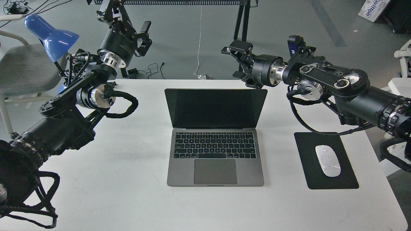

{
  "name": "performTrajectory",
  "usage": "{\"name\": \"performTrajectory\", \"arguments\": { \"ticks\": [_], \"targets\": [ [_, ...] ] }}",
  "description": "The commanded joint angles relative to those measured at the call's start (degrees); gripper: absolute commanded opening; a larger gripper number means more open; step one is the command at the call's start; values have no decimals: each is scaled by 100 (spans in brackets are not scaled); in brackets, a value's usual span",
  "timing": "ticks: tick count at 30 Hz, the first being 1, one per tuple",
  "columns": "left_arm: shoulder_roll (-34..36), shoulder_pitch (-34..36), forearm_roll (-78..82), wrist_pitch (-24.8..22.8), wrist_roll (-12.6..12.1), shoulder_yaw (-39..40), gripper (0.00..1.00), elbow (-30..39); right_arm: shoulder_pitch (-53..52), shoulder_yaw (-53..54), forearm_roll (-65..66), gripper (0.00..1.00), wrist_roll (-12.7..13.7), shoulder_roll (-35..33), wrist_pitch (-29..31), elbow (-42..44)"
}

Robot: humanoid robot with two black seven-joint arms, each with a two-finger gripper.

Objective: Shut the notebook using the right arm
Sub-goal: 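Move the right gripper over the top edge of the laptop screen, then push the laptop screen down toward the keyboard with the right gripper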

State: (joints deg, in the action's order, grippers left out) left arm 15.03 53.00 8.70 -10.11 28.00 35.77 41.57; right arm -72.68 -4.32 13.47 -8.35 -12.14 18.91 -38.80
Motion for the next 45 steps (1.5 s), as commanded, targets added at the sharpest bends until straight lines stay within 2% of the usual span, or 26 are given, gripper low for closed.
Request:
{"name": "performTrajectory", "arguments": {
  "ticks": [1,11,28,45],
  "targets": [
    [0,0,0,0,0,0,100,0,0,-7,103,100,9,-51,16,-189],
    [0,0,0,0,0,0,100,0,26,-394,182,100,62,-244,16,-778],
    [0,0,0,0,0,-9,100,0,35,-842,208,100,70,-1132,8,-2614],
    [0,0,0,0,0,0,100,0,676,-1220,841,100,105,-983,7,-2791]
  ]
}}
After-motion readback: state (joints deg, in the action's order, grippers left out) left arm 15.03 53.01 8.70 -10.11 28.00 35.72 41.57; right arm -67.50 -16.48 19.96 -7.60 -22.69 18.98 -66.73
